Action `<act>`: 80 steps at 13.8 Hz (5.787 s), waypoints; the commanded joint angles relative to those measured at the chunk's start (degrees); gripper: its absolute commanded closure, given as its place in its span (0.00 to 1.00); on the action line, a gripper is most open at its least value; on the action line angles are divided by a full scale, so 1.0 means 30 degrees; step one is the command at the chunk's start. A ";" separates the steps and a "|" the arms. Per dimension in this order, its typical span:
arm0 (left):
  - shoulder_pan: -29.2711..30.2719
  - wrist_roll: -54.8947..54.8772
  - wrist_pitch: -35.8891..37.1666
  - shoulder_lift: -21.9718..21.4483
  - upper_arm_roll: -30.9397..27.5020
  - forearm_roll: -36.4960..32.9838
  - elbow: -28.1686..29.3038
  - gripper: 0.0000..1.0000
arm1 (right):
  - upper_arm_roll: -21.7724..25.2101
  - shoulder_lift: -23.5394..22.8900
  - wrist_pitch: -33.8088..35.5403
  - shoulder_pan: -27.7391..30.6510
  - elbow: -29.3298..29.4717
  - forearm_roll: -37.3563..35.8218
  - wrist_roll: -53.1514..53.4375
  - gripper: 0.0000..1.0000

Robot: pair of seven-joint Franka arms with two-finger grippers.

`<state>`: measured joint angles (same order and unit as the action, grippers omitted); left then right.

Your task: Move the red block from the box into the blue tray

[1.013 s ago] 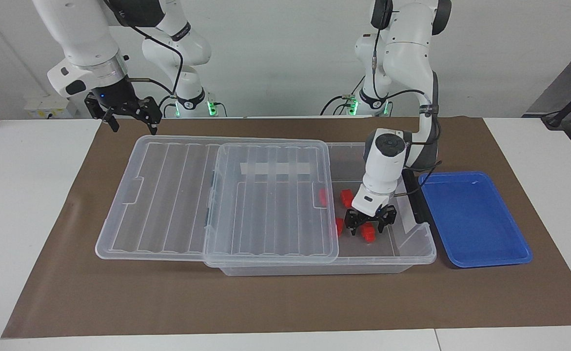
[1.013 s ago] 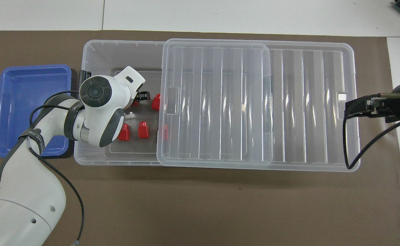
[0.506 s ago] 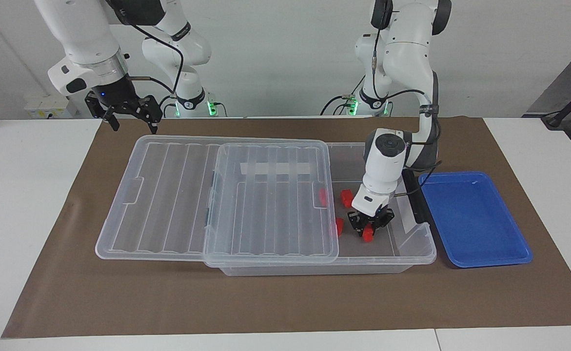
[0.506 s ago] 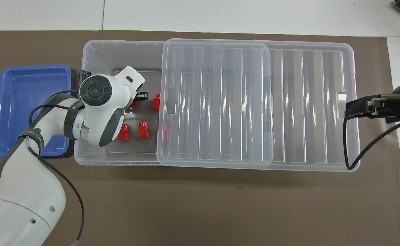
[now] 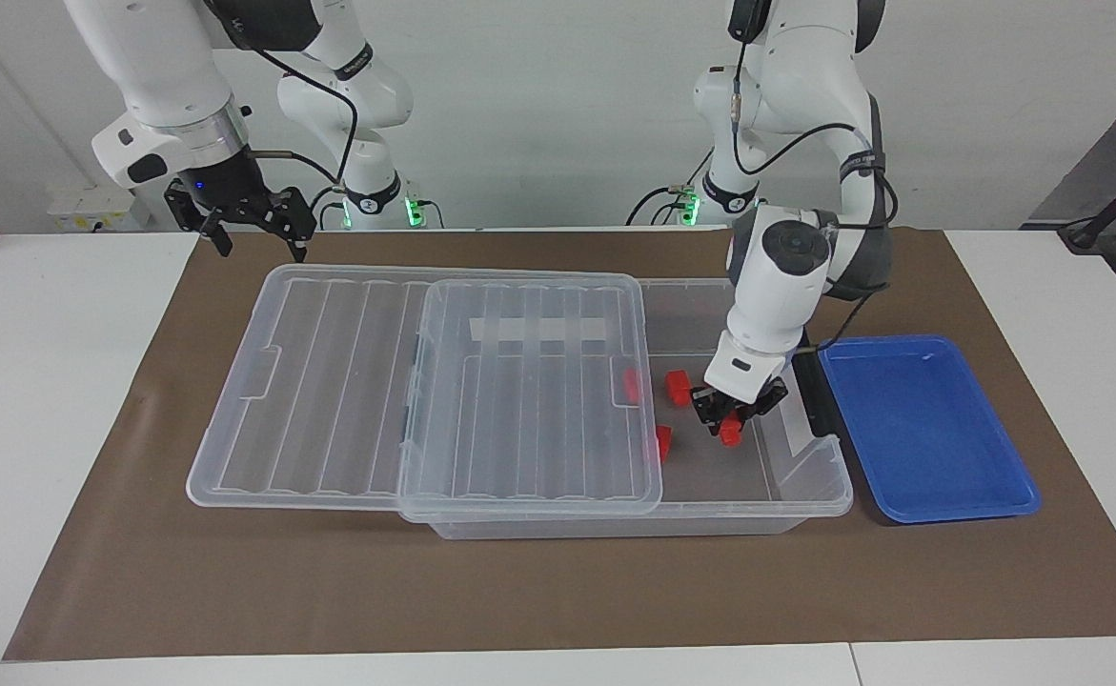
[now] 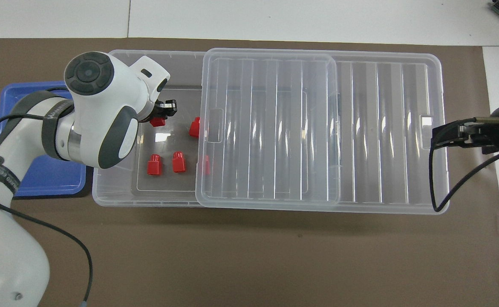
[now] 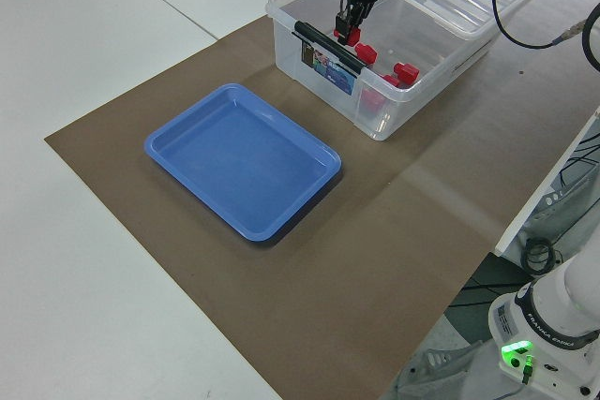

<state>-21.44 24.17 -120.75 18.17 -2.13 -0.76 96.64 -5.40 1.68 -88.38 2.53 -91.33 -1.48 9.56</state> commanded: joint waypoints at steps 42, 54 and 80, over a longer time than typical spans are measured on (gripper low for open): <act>0.9899 -1.5233 -0.7182 0.0476 -0.0316 0.3212 0.5726 1.00 | 0.1014 -0.3285 -0.9448 -0.0111 -0.3865 0.1344 -0.4653 1.00; 0.9782 -1.5322 -0.5903 0.0389 -0.0316 0.3212 0.4968 0.47 | -0.3061 -0.3256 -0.9272 -0.0140 -0.3923 0.1344 -0.4389 1.00; 0.6063 -1.1717 1.0250 -0.7964 -0.0664 0.2596 -0.0513 0.00 | 0.0950 -0.0414 -0.3303 -0.1048 -0.2171 0.0934 0.0269 0.00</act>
<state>-2.04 -11.28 -89.45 -6.30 -2.21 7.77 94.94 -3.90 -0.17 -102.16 0.37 -100.50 1.15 8.93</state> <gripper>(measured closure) 0.000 0.520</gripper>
